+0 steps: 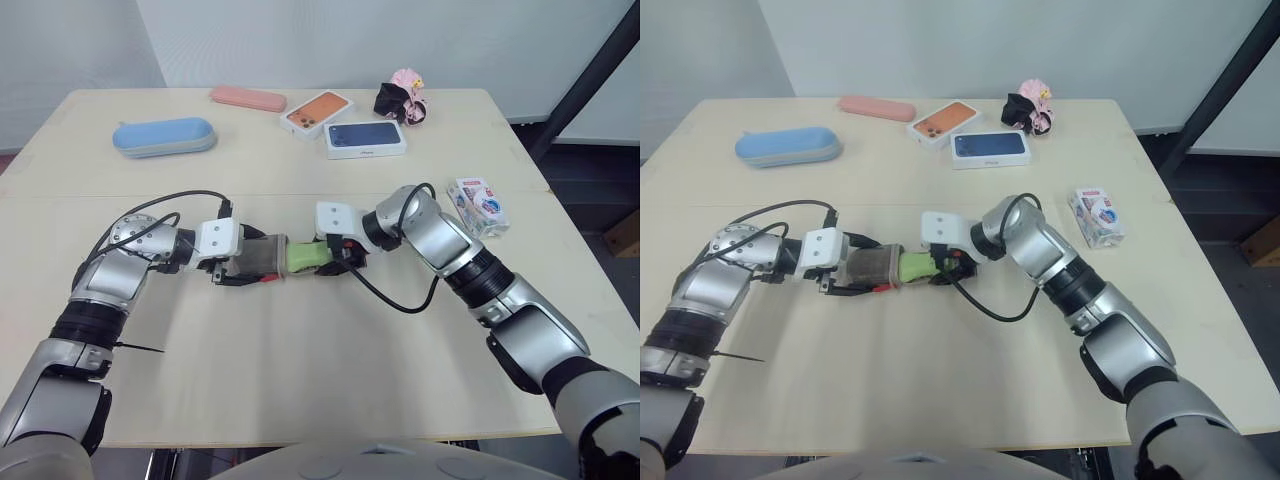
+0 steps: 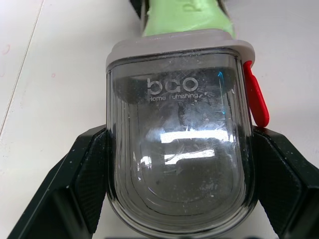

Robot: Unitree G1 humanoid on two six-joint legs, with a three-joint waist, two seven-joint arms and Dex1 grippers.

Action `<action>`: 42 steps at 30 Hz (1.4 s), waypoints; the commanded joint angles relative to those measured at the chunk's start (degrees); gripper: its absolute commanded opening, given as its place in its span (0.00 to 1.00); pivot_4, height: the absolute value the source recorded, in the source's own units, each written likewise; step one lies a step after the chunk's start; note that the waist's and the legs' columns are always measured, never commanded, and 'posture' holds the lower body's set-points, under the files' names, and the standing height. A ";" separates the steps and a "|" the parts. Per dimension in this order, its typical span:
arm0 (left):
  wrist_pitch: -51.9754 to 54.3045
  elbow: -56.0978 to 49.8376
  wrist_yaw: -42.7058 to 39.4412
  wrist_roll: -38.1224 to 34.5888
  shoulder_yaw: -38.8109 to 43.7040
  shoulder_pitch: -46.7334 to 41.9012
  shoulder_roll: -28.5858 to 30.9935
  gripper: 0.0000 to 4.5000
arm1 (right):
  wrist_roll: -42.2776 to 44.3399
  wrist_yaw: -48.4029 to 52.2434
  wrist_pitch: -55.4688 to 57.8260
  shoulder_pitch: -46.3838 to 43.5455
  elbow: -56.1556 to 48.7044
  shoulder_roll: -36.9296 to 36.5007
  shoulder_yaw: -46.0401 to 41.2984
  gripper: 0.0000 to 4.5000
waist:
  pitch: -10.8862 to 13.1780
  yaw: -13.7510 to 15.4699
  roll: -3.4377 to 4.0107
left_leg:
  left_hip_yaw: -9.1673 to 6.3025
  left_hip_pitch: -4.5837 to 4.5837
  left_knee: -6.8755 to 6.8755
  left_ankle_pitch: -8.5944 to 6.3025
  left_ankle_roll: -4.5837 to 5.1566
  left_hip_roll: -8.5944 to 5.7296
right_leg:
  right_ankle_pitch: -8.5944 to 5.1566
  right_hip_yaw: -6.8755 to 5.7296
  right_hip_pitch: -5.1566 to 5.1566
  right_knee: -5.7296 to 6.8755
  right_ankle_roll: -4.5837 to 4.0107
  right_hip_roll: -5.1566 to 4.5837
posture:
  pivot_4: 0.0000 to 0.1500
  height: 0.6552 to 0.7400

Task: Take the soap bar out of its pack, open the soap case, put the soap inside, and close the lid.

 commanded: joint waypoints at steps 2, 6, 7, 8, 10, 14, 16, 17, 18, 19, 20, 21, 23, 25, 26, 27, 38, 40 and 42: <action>-0.10 -1.77 0.01 -1.21 0.42 -1.65 -0.37 0.77 | -0.04 -0.33 0.48 -1.93 -1.21 0.50 -0.39 0.57 | 0.00 0.03 0.00 | 0.00 0.00 0.00 0.00 0.00 0.00 | 0.00 0.00 0.00 0.00 0.00 0.00 | 1.00 1.00; -0.27 -1.13 0.42 -0.75 0.17 -2.37 -1.02 0.77 | -0.46 -0.34 1.37 -2.44 -1.68 0.43 0.16 0.57 | 0.00 -0.01 0.00 | 0.00 0.00 0.00 0.00 0.00 0.00 | 0.00 0.00 0.00 0.00 0.00 0.00 | 1.00 1.00; -0.17 -0.85 0.80 -0.68 0.16 -2.75 -1.47 0.77 | -0.71 -0.35 2.01 -2.66 -2.11 0.37 0.45 0.57 | 0.00 0.00 0.00 | 0.00 0.00 0.00 0.00 0.00 0.00 | 0.00 0.00 0.00 0.00 0.00 0.00 | 1.00 1.00; -0.10 -0.66 1.05 -0.63 0.16 -3.01 -1.79 0.77 | -0.87 -0.37 2.47 -2.82 -2.41 0.34 0.64 0.57 | 0.00 0.00 0.01 | 0.00 0.00 0.00 0.00 0.00 0.00 | 0.00 -0.01 0.00 0.00 0.00 0.00 | 1.00 1.00; -0.10 -0.55 1.43 -0.38 -0.16 -3.55 -2.72 0.77 | -1.70 -1.06 5.43 -3.99 -3.82 0.70 1.08 0.57 | 0.01 0.01 0.01 | 0.00 0.00 0.00 0.01 0.01 0.00 | 0.00 -0.01 0.00 0.01 0.00 0.00 | 1.00 1.00; 0.08 -0.70 1.41 -0.40 -0.45 -3.72 -3.59 0.77 | -1.94 -2.00 9.44 -5.64 -5.67 1.18 1.56 0.57 | 0.01 -0.11 0.01 | 0.00 0.03 0.00 0.01 0.01 0.00 | 0.00 0.01 0.00 0.03 0.00 0.02 | 1.00 1.00; -0.01 -0.46 1.45 -0.24 -0.56 -3.81 -3.82 0.77 | -1.79 -2.31 11.15 -5.96 -6.20 1.25 1.63 0.57 | 0.01 -0.05 0.01 | 0.00 0.03 0.00 0.01 0.01 0.00 | 0.00 0.02 0.00 0.03 -0.01 0.02 | 1.00 1.00; -0.03 -0.36 1.48 -0.20 -0.60 -3.83 -3.87 0.77 | -1.65 -2.41 11.78 -5.95 -6.46 1.20 1.63 0.57 | 0.01 0.00 0.01 | 0.00 0.03 0.00 0.01 0.01 0.00 | 0.00 0.02 0.00 0.03 -0.01 0.02 | 1.00 1.00; -0.06 -0.23 1.49 -0.18 -0.60 -3.87 -3.90 0.77 | -1.44 -2.50 12.43 -5.87 -6.63 1.13 1.59 0.57 | 0.01 0.02 0.01 | 0.00 0.02 0.00 0.01 0.01 0.00 | 0.00 0.02 0.00 0.02 0.00 0.02 | 1.00 1.00; -0.02 -0.06 1.55 -0.19 -0.56 -3.91 -3.92 0.77 | -1.27 -2.55 12.77 -5.76 -6.75 1.02 1.56 0.68 | 0.01 0.03 0.01 | 0.00 0.02 0.00 0.01 0.01 0.00 | 0.00 0.02 0.00 0.02 0.00 0.01 | 1.00 1.00; -0.01 0.11 1.60 -0.19 -0.53 -3.94 -3.94 0.77 | -1.13 -2.57 13.03 -5.68 -6.87 0.90 1.51 0.79 | 0.01 0.06 0.01 | 0.00 0.02 0.00 0.01 0.01 0.00 | 0.00 0.02 0.00 0.03 -0.01 0.01 | 1.00 1.00; -0.03 0.23 1.62 -0.19 -0.53 -3.93 -3.93 0.77 | -1.01 -2.54 13.13 -5.62 -7.05 0.76 1.48 0.88 | 0.01 0.05 0.01 | 0.00 0.02 0.00 0.01 0.01 0.00 | 0.00 0.01 0.00 0.02 -0.01 0.00 | 1.00 1.00; -0.11 0.33 1.62 -0.19 -0.58 -3.84 -3.90 0.77 | -0.74 -2.45 13.07 -5.55 -7.38 0.51 1.34 0.99 | 0.01 0.05 0.01 | 0.01 0.02 0.00 0.01 0.01 0.00 | 0.00 0.02 0.00 0.03 -0.01 0.00 | 1.00 1.00; -0.20 0.35 1.64 -0.17 -0.71 -3.61 -3.86 0.77 | -0.30 -2.40 12.68 -5.49 -7.62 0.23 0.86 0.99 | 0.01 0.01 0.01 | 0.01 0.02 0.00 0.01 0.01 0.00 | 0.00 0.02 0.00 0.03 -0.01 0.01 | 1.00 1.00; -0.22 0.31 1.63 -0.18 -0.75 -3.48 -3.84 0.77 | -0.04 -2.28 12.40 -5.49 -7.74 -0.03 0.66 0.99 | 0.01 0.01 0.01 | 0.01 0.03 0.00 0.01 0.01 0.00 | 0.00 0.02 0.00 0.03 -0.01 0.01 | 1.00 1.00; -0.17 0.28 1.63 -0.19 -0.77 -3.41 -3.82 0.77 | 0.18 -2.19 11.93 -5.41 -7.76 -0.50 0.37 0.99 | 0.01 -0.01 0.01 | 0.01 0.03 0.00 0.01 0.01 0.00 | 0.00 0.02 0.00 0.03 -0.01 0.01 | 1.00 1.00; 0.05 -0.09 1.29 -0.48 -0.50 -3.22 -3.25 0.77 | 1.40 -3.19 0.50 -2.12 -3.07 -6.92 -3.74 0.84 | 0.01 0.51 0.01 | 0.02 0.01 0.02 0.02 0.01 -0.02 | 0.00 0.12 0.01 0.04 -0.01 0.02 | 1.00 1.00; 0.19 -0.26 1.23 -0.64 -0.45 -3.21 -3.22 0.77 | 1.59 -2.91 -4.14 -0.65 -2.11 -7.56 -4.16 0.70 | 0.01 0.33 0.01 | 0.03 0.01 0.02 0.02 0.01 -0.01 | 0.00 0.25 0.01 0.04 -0.01 0.05 | 1.00 1.00; 0.39 -0.43 1.16 -0.83 -0.44 -3.26 -3.29 0.77 | 1.51 -3.17 -7.69 1.21 -1.45 -7.73 -4.40 0.59 | 0.00 0.28 0.01 | 0.03 0.01 0.01 0.01 0.01 0.00 | 0.00 0.32 0.01 0.03 -0.02 0.06 | 1.00 1.00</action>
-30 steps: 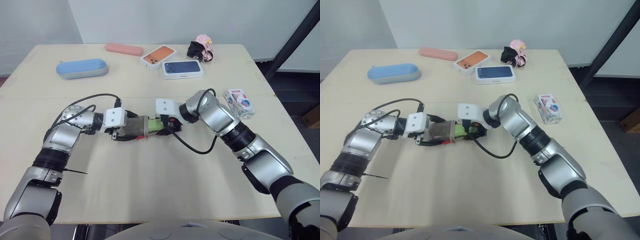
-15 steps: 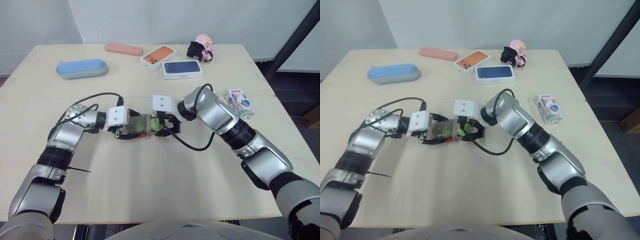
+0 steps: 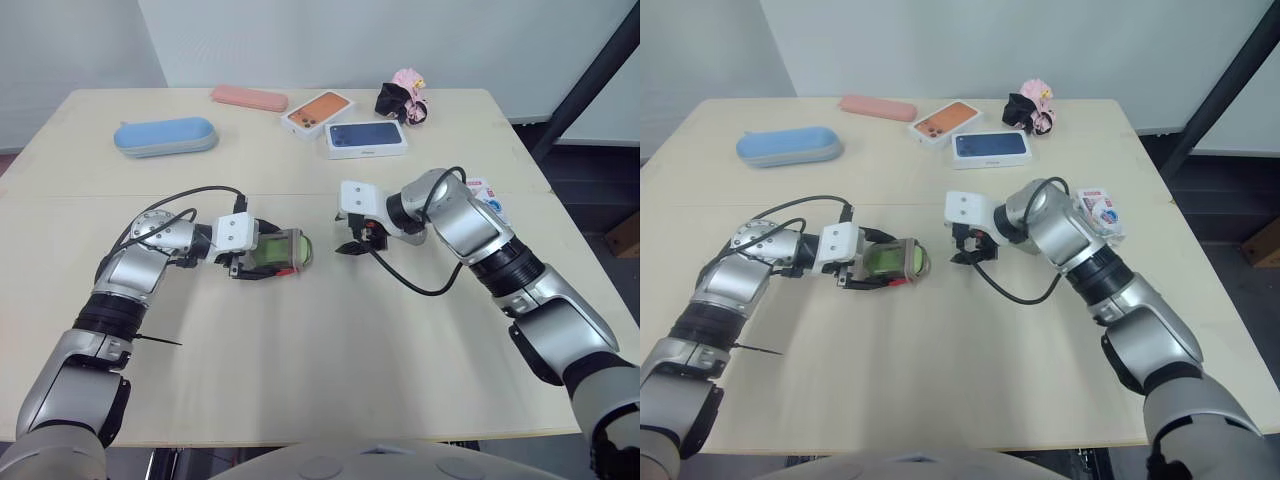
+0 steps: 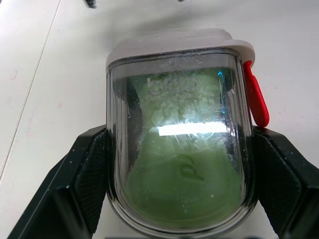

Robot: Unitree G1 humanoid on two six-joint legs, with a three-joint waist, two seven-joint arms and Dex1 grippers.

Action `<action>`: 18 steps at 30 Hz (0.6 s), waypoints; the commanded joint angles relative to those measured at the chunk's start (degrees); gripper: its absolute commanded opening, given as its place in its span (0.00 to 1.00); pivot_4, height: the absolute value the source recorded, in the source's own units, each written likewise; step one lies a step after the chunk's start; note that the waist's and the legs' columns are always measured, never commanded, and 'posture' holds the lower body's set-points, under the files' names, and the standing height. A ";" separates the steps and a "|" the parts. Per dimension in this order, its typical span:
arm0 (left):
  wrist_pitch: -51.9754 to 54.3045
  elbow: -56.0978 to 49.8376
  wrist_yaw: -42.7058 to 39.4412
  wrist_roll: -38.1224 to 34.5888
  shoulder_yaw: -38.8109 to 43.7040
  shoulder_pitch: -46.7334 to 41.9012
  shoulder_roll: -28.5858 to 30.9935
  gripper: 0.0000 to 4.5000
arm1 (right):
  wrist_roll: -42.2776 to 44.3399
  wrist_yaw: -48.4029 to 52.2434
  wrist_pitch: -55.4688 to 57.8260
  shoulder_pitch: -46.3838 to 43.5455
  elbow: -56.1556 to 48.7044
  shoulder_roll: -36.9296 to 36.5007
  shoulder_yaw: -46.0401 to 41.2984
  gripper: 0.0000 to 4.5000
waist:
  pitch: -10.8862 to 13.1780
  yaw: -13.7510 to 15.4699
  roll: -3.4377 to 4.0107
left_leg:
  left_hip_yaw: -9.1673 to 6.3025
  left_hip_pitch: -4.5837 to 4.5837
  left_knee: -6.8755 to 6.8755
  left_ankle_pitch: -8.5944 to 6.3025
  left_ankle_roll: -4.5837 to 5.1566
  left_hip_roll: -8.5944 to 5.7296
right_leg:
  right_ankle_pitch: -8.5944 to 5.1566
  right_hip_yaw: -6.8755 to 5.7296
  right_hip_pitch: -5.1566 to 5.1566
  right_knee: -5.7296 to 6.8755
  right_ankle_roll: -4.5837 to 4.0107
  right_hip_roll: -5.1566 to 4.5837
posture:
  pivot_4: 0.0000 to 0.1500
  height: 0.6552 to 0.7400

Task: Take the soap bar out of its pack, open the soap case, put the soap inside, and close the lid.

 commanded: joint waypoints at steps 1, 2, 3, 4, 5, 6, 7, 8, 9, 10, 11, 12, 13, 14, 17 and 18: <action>0.40 -2.13 -0.09 -1.51 1.06 -0.36 0.57 0.77 | 0.82 -0.26 -7.28 2.82 0.00 -0.52 -2.05 0.50 | 0.00 0.04 0.00 | 0.00 0.01 0.00 0.00 0.00 0.00 | 0.00 0.01 0.00 0.00 0.00 0.00 | 1.00 1.00; 0.63 -2.37 -0.07 -1.63 1.03 -0.33 0.45 0.77 | 0.86 -0.46 -8.57 3.90 -0.35 -0.44 -2.11 0.43 | 0.00 0.10 0.00 | 0.00 -0.02 0.00 0.00 0.00 0.00 | 0.00 0.02 0.00 -0.01 0.00 0.00 | 1.00 1.00; 0.81 -2.57 -0.06 -1.71 1.00 -0.29 0.36 0.77 | 0.98 -0.57 -9.55 4.81 -0.82 -0.27 -2.21 0.36 | 0.00 0.17 0.00 | 0.00 -0.02 0.01 0.00 0.00 0.00 | 0.00 0.02 0.01 -0.01 0.00 0.00 | 1.00 1.00; 0.94 -2.71 -0.04 -1.74 0.98 -0.27 0.30 0.77 | 1.24 -0.61 -9.53 5.51 -1.57 0.03 -2.33 0.28 | 0.00 0.23 0.00 | 0.00 -0.03 0.01 0.00 0.00 0.00 | 0.00 0.02 0.00 -0.01 0.00 0.00 | 1.00 1.00; 0.96 -2.65 -0.08 -1.75 0.97 -0.32 0.27 0.77 | 1.42 -0.69 -9.39 6.03 -2.36 0.45 -2.29 0.21 | 0.00 0.24 0.00 | 0.00 -0.06 0.01 0.00 0.00 0.00 | 0.00 0.02 -0.01 -0.03 0.00 -0.01 | 1.00 1.00; 0.93 -2.52 -0.11 -1.74 0.96 -0.41 0.25 0.77 | 1.58 -0.70 -9.13 6.39 -3.00 0.80 -2.22 0.14 | 0.00 0.21 0.00 | 0.00 -0.05 0.01 0.00 0.00 0.00 | 0.00 0.02 0.00 -0.03 0.00 0.00 | 1.00 1.00; 0.89 -2.13 0.18 -1.65 1.06 -0.78 0.11 0.77 | 1.64 -1.03 -8.89 6.72 -3.59 1.35 -2.14 0.06 | 0.00 0.15 0.00 | 0.00 -0.05 0.01 0.00 0.00 0.00 | 0.00 0.03 0.00 -0.04 0.00 0.00 | 1.00 1.00; 0.86 -1.85 0.41 -1.57 1.13 -1.04 0.01 0.77 | 1.62 -1.27 -8.78 6.93 -3.94 1.71 -2.11 0.01 | 0.00 0.08 0.00 | 0.00 -0.05 0.01 0.00 0.00 0.00 | 0.00 0.04 0.00 -0.04 0.00 0.00 | 1.00 1.00; 0.86 -1.57 0.64 -1.53 1.23 -1.32 -0.11 0.77 | 1.47 -1.45 -8.83 7.04 -4.06 2.00 -2.05 0.01 | 0.00 0.07 0.00 | 0.00 -0.05 0.01 0.00 0.00 0.00 | 0.00 0.05 -0.01 -0.04 0.00 0.01 | 1.00 1.00; 0.86 -1.28 0.79 -1.50 1.31 -1.62 -0.22 0.77 | 1.20 -1.67 -9.07 7.07 -4.02 2.27 -1.89 0.01 | 0.00 0.12 0.00 | 0.00 -0.05 0.01 0.00 0.00 0.00 | 0.00 0.04 0.00 -0.04 0.00 0.01 | 1.00 1.00; 0.99 -1.10 0.68 -1.54 1.35 -1.89 -0.23 0.77 | 0.97 -1.87 -9.19 6.96 -3.93 2.61 -1.70 0.01 | 0.00 0.12 0.00 | -0.01 -0.04 0.01 0.00 0.00 0.00 | 0.00 0.01 0.00 -0.04 0.00 0.00 | 1.00 1.00; 1.03 -0.88 0.63 -1.54 1.39 -2.19 -0.22 0.77 | 1.18 -2.03 -8.83 6.77 -3.89 3.13 -1.84 0.01 | 0.00 0.13 0.00 | -0.01 -0.04 0.01 0.00 0.00 0.00 | 0.00 0.00 0.00 -0.04 0.00 -0.01 | 1.00 1.00; 1.01 -0.65 0.60 -1.52 1.42 -2.45 -0.18 0.77 | 1.35 -2.28 -8.60 6.48 -3.80 3.60 -2.07 0.01 | 0.00 0.15 0.00 | -0.01 -0.04 0.01 0.00 0.00 0.00 | 0.00 -0.02 0.00 -0.04 0.00 -0.01 | 1.00 1.00; 0.96 -0.41 0.54 -1.51 1.46 -2.68 -0.12 0.77 | 1.22 -2.35 -8.73 5.98 -3.55 3.86 -2.10 0.01 | 0.00 0.16 0.00 | -0.01 -0.04 0.01 0.00 0.00 0.00 | 0.00 -0.02 0.00 -0.04 0.00 -0.01 | 1.00 1.00; 0.72 0.02 0.50 -1.43 1.42 -2.99 -0.04 0.77 | 0.75 -2.18 -9.38 4.85 -2.72 4.34 -1.84 0.01 | 0.00 0.12 0.00 | -0.01 -0.03 0.01 0.00 0.00 -0.01 | 0.00 -0.01 0.00 -0.04 0.00 -0.01 | 1.00 1.00; 0.68 0.00 0.49 -1.40 1.35 -2.98 -0.05 0.77 | 0.75 -2.18 -9.46 4.64 -2.55 4.63 -1.73 0.01 | 0.00 0.07 0.00 | 0.00 -0.03 0.01 0.00 0.00 -0.01 | 0.00 0.00 0.00 -0.04 0.00 -0.01 | 1.00 1.00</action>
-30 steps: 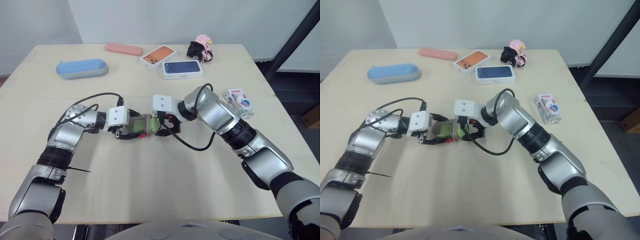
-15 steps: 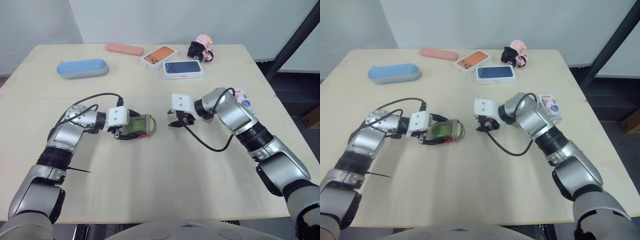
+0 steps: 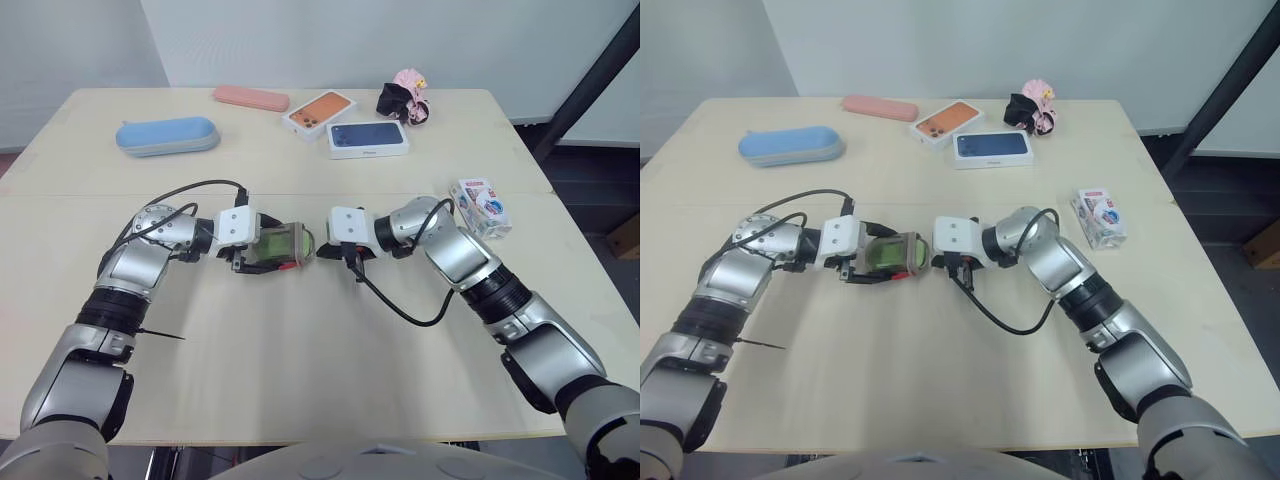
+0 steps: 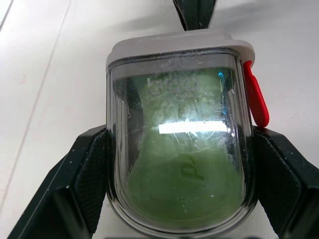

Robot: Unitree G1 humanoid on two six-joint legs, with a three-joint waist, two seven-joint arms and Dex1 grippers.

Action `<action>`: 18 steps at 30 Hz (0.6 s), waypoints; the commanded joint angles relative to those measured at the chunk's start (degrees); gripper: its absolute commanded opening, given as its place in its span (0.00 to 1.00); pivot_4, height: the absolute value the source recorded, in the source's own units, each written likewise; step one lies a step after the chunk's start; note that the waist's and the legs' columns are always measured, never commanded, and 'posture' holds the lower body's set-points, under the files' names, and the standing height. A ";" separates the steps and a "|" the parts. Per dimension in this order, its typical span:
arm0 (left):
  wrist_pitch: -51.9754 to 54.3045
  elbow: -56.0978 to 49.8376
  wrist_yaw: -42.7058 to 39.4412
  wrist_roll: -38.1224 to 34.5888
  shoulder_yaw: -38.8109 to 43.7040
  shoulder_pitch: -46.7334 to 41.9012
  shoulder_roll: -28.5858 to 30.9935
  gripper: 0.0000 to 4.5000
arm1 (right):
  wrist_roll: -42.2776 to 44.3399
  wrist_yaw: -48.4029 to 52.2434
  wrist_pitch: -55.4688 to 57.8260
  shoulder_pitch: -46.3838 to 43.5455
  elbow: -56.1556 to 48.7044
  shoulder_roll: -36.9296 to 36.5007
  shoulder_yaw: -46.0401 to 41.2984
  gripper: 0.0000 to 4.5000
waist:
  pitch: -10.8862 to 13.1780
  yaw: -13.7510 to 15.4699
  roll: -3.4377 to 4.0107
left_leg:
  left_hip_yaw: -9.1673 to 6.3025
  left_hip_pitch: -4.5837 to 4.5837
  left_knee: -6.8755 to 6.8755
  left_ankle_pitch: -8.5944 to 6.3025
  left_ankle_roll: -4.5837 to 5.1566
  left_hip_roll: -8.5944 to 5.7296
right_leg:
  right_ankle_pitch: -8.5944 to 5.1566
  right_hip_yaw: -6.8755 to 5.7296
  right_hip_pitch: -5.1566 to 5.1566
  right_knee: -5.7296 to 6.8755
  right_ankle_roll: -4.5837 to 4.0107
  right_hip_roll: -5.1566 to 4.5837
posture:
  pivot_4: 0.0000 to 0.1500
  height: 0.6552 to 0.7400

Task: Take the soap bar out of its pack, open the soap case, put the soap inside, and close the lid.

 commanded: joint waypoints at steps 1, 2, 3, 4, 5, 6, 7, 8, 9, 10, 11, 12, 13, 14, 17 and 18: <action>-0.58 -0.32 0.16 -1.11 1.29 -1.07 0.41 0.77 | 0.17 -0.15 -1.08 -2.00 -0.22 0.78 -1.17 0.01 | 0.00 -0.22 0.00 | 0.00 0.00 0.00 0.00 0.00 0.00 | 0.00 0.01 0.00 0.00 0.00 0.01 | 1.00 1.00; -0.54 -0.62 0.18 -1.10 1.18 -0.89 0.36 0.77 | 0.09 -0.17 -1.29 -2.18 -0.06 1.08 -0.92 0.01 | 0.00 -0.26 0.00 | 0.00 0.01 -0.01 0.00 0.00 0.01 | 0.00 0.02 0.00 0.00 0.00 0.02 | 1.00 1.00; -0.49 -0.91 0.21 -1.08 1.08 -0.71 0.29 0.77 | -0.01 -0.18 -1.46 -2.32 0.08 1.36 -0.71 0.01 | 0.00 -0.31 0.00 | -0.01 0.01 -0.01 0.00 0.00 0.01 | 0.00 0.03 0.00 0.00 0.00 0.02 | 1.00 1.00; -0.42 -1.26 0.22 -1.07 0.96 -0.46 0.24 0.77 | -0.12 -0.19 -1.61 -2.43 0.21 1.66 -0.50 0.01 | 0.00 -0.32 0.00 | 0.00 0.00 -0.01 0.00 0.00 0.01 | 0.00 0.03 0.00 0.00 0.00 0.02 | 1.00 1.00; -0.38 -1.52 0.25 -1.06 0.88 -0.28 0.19 0.77 | -0.22 -0.18 -1.71 -2.53 0.34 1.91 -0.38 0.01 | 0.00 -0.31 0.00 | 0.00 -0.01 -0.01 0.00 0.00 0.01 | 0.00 0.02 0.00 0.00 0.00 0.01 | 1.00 1.00; -0.34 -1.72 0.23 -1.08 0.82 -0.11 0.18 0.77 | -0.33 -0.16 -1.75 -2.60 0.45 2.10 -0.30 0.01 | 0.00 -0.29 0.00 | 0.00 -0.01 -0.01 0.00 0.00 0.01 | 0.00 0.01 0.00 0.00 0.00 0.02 | 1.00 1.00; -0.37 -1.83 0.24 -1.06 0.78 0.02 0.19 0.77 | -0.42 -0.12 -1.86 -2.65 0.56 2.22 -0.25 0.01 | 0.00 -0.29 0.00 | 0.00 -0.01 -0.01 0.00 0.00 0.01 | 0.00 0.00 0.00 0.00 0.00 0.01 | 1.00 1.00; -0.45 -1.85 0.24 -1.04 0.78 0.12 0.22 0.77 | -0.49 -0.11 -1.94 -2.68 0.67 2.29 -0.27 0.01 | 0.00 -0.28 0.00 | 0.00 0.00 -0.01 0.00 0.00 0.01 | 0.00 -0.01 0.00 0.00 0.00 0.01 | 1.00 1.00; -0.52 -1.81 0.22 -1.04 0.79 0.18 0.26 0.77 | -0.59 -0.08 -2.08 -2.71 0.78 2.29 -0.27 0.01 | 0.00 -0.27 0.00 | 0.00 -0.01 -0.01 0.00 0.00 0.01 | 0.00 -0.01 0.00 0.00 0.00 0.01 | 1.00 1.00; -0.61 -1.72 0.24 -1.02 0.84 0.21 0.32 0.77 | -0.85 -0.09 -2.44 -2.74 1.02 2.16 -0.27 0.01 | 0.00 -0.26 0.00 | -0.01 -0.01 -0.01 0.00 0.00 0.01 | 0.00 -0.02 0.00 0.00 0.00 0.01 | 1.00 1.00; -0.73 -1.61 0.26 -1.00 0.90 0.23 0.39 0.77 | -1.11 -0.16 -2.80 -2.75 1.31 1.99 -0.32 0.01 | 0.00 -0.25 0.00 | 0.00 0.00 0.00 0.00 0.00 0.01 | 0.00 -0.02 0.00 0.00 0.00 0.01 | 1.00 1.00; -0.91 -1.49 0.35 -0.92 0.97 0.24 0.47 0.77 | -1.39 -0.18 -3.22 -2.71 1.69 1.59 -0.42 0.01 | 0.00 -0.26 0.00 | -0.01 0.00 0.00 0.00 0.00 0.01 | 0.00 -0.02 0.00 0.00 0.00 0.01 | 1.00 1.00; -1.08 -1.37 0.44 -0.87 1.04 0.25 0.53 0.77 | -1.64 -0.23 -3.72 -2.63 2.04 1.17 -0.58 0.01 | 0.00 -0.27 0.00 | -0.01 0.00 -0.01 0.00 0.00 0.01 | 0.00 -0.01 0.00 0.00 0.00 0.00 | 1.00 1.00; -1.23 -1.30 0.53 -0.81 1.07 0.31 0.57 0.77 | -1.74 -0.28 -4.13 -2.42 2.28 0.75 -0.82 0.01 | 0.00 -0.26 0.00 | 0.00 0.00 0.00 0.00 0.00 0.01 | 0.00 -0.01 0.00 0.00 0.00 0.00 | 1.00 1.00; -2.34 -1.19 1.10 -0.31 1.03 0.75 0.60 0.77 | 1.67 2.05 1.21 -0.78 1.20 -0.98 -3.16 0.01 | 0.00 -0.22 0.00 | 0.00 -0.01 -0.01 0.00 0.00 0.00 | 0.00 0.00 0.00 0.00 0.00 0.00 | 1.00 1.00; -2.58 -1.42 1.28 -0.22 0.98 1.04 0.55 0.77 | 3.22 3.12 4.21 -0.07 0.40 -1.88 -4.06 0.06 | 0.00 -0.13 0.00 | 0.00 -0.01 0.00 0.00 0.00 0.00 | 0.00 0.01 0.00 -0.01 0.00 0.01 | 1.00 1.00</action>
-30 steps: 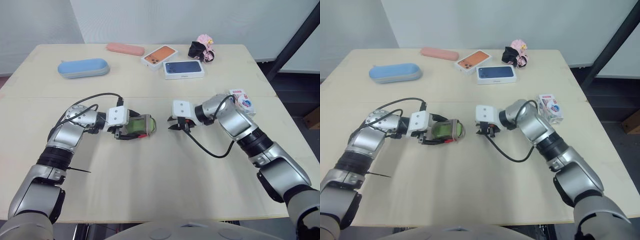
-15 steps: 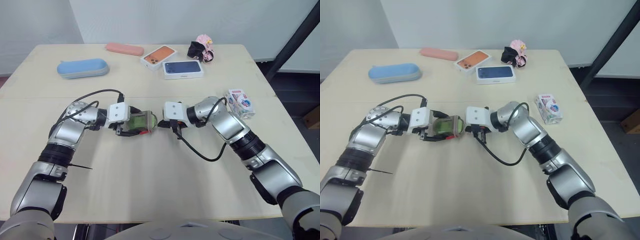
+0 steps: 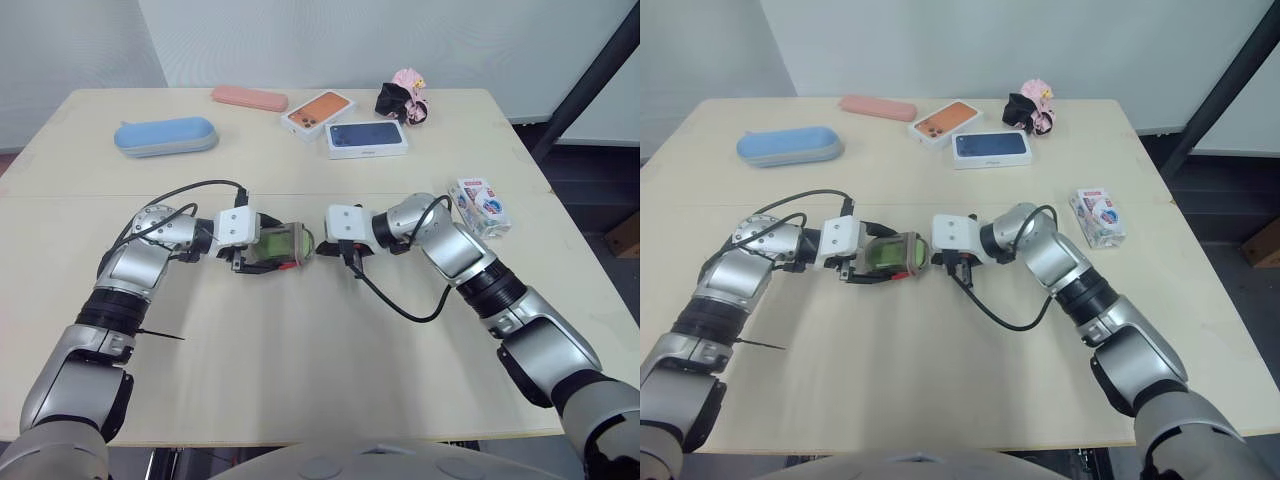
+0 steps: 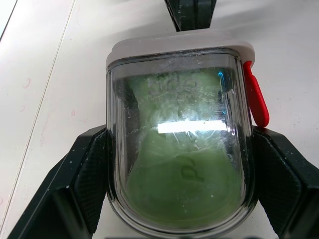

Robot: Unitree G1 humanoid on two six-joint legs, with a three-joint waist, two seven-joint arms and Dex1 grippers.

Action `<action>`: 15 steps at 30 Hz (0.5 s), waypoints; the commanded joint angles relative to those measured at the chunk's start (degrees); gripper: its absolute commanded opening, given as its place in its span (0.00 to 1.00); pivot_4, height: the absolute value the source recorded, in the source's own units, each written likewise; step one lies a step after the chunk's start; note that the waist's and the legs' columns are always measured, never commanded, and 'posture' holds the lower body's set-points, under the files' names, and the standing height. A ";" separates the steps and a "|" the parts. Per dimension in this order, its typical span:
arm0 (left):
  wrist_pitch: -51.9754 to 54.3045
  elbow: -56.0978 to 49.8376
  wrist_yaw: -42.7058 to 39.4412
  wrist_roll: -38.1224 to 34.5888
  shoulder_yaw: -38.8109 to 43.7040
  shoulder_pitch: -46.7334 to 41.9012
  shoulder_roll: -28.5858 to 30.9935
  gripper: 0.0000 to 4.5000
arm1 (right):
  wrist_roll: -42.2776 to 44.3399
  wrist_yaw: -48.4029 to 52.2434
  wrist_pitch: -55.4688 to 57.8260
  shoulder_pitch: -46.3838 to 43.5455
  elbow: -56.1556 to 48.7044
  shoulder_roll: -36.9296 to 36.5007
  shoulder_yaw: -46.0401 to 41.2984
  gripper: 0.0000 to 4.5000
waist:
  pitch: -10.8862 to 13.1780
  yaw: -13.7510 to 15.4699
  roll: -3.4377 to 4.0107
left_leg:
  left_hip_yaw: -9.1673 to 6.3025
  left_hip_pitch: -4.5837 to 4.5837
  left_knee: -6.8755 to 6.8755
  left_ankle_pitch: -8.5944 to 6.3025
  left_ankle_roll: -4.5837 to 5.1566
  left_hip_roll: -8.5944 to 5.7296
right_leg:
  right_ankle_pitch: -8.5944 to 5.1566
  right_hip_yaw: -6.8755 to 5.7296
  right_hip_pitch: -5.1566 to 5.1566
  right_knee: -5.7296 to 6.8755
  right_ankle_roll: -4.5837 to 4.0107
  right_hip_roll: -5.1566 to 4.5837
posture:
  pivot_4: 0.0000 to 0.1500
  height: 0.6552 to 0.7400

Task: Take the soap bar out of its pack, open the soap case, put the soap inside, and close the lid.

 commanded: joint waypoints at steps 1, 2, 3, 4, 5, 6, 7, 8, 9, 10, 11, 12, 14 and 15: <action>-2.07 -1.65 1.04 -0.37 0.93 0.79 0.46 0.77 | 5.03 3.42 7.45 1.69 -3.50 -3.22 -4.61 0.13 | 0.00 0.31 0.00 | 0.00 -0.02 0.00 0.00 0.00 0.00 | 0.00 0.00 0.01 0.00 0.00 0.00 | 1.00 1.00; -2.21 -2.01 1.22 -0.41 0.87 1.12 0.33 0.77 | 6.59 4.49 10.66 2.51 -4.61 -4.30 -5.41 0.18 | 0.00 0.48 0.00 | 0.00 -0.02 0.00 0.00 0.00 0.00 | 0.00 0.01 0.02 -0.01 0.00 0.00 | 1.00 1.00; -2.33 -2.36 1.41 -0.45 0.81 1.42 0.20 0.77 | 7.91 5.12 13.85 3.22 -5.68 -5.21 -6.06 0.25 | 0.00 0.67 0.00 | 0.00 -0.02 0.01 0.00 0.00 0.00 | 0.00 -0.01 0.01 -0.01 0.00 0.00 | 1.00 1.00; -2.47 -2.68 1.60 -0.47 0.78 1.67 0.08 0.77 | 9.20 5.75 17.07 3.88 -6.82 -6.11 -6.51 0.32 | 0.00 0.83 0.00 | 0.00 -0.02 0.00 0.00 0.00 0.00 | 0.00 -0.02 0.01 -0.01 0.00 0.01 | 1.00 1.00; -2.89 -2.96 1.97 -0.48 0.79 1.92 -0.22 0.77 | 11.14 6.81 20.88 4.92 -8.39 -7.28 -7.15 0.40 | 0.00 0.98 0.00 | 0.00 -0.03 0.01 0.00 0.00 0.00 | 0.00 -0.01 0.01 -0.01 0.00 0.00 | 1.00 1.00; -3.23 -3.19 2.36 -0.43 0.77 2.13 -0.50 0.77 | 12.78 7.12 24.55 5.76 -9.71 -8.08 -7.85 0.47 | 0.00 1.08 0.00 | 0.00 -0.04 0.01 0.00 0.00 0.01 | 0.00 0.00 0.00 -0.04 0.00 0.01 | 1.00 1.00; -3.85 -3.50 2.93 -0.32 0.76 2.35 -0.87 0.77 | 14.25 6.75 28.15 6.45 -10.70 -8.49 -8.81 0.55 | 0.00 1.23 0.00 | 0.00 -0.05 0.01 0.00 0.00 0.01 | 0.00 0.01 0.01 -0.05 0.00 0.01 | 1.00 1.00; -4.50 -3.86 3.64 -0.12 0.75 2.57 -1.23 0.77 | 15.59 6.16 31.19 6.92 -11.50 -8.72 -9.74 0.61 | 0.00 1.35 0.00 | 0.00 -0.05 0.01 0.00 0.00 0.02 | 0.00 0.02 0.01 -0.07 0.00 0.00 | 1.00 1.00; -5.21 -4.35 4.41 -0.02 0.78 2.84 -1.64 0.77 | 17.09 5.26 34.77 7.17 -12.16 -8.71 -10.92 0.69 | 0.00 1.39 0.00 | 0.00 -0.05 0.01 0.00 0.00 0.02 | 0.00 0.02 0.01 -0.06 0.00 0.00 | 1.00 1.00; -5.71 -5.13 5.35 0.00 0.84 3.28 -2.13 0.77 | 19.11 4.19 40.38 7.08 -12.69 -8.43 -12.63 0.76 | 0.00 1.45 0.00 | 0.00 -0.06 0.02 0.00 0.00 0.02 | 0.00 0.03 0.01 -0.07 0.00 0.00 | 1.00 1.00; -5.97 -6.20 6.05 -0.06 0.78 3.95 -2.56 0.77 | 21.35 3.20 46.08 6.88 -13.14 -8.00 -14.51 0.84 | 0.00 1.54 0.00 | 0.01 -0.09 0.02 0.00 0.00 0.02 | 0.00 0.04 0.01 -0.11 0.00 -0.01 | 1.00 1.00; -6.06 -7.24 6.49 -0.12 0.65 4.61 -2.82 0.77 | 23.22 2.03 50.93 6.68 -13.48 -7.43 -16.24 0.90 | 0.00 1.62 0.00 | 0.01 -0.14 0.03 0.00 0.00 0.02 | 0.00 0.05 0.02 -0.11 0.00 0.00 | 1.00 1.00; -5.28 -9.24 6.93 -0.39 0.31 5.90 -3.08 0.77 | 27.11 0.83 60.24 6.15 -14.19 -6.70 -18.66 0.99 | 0.00 1.80 0.00 | 0.01 -0.29 0.03 0.00 0.00 0.02 | 0.00 0.07 0.02 -0.11 0.00 0.01 | 1.00 1.00; -4.92 -10.05 7.02 -0.46 0.15 6.44 -3.09 0.77 | 28.96 0.39 64.46 5.87 -14.69 -6.49 -19.57 0.99 | 0.00 1.90 0.00 | 0.01 -0.28 0.03 0.00 0.00 0.02 | 0.00 0.07 0.02 -0.10 0.00 0.01 | 1.00 1.00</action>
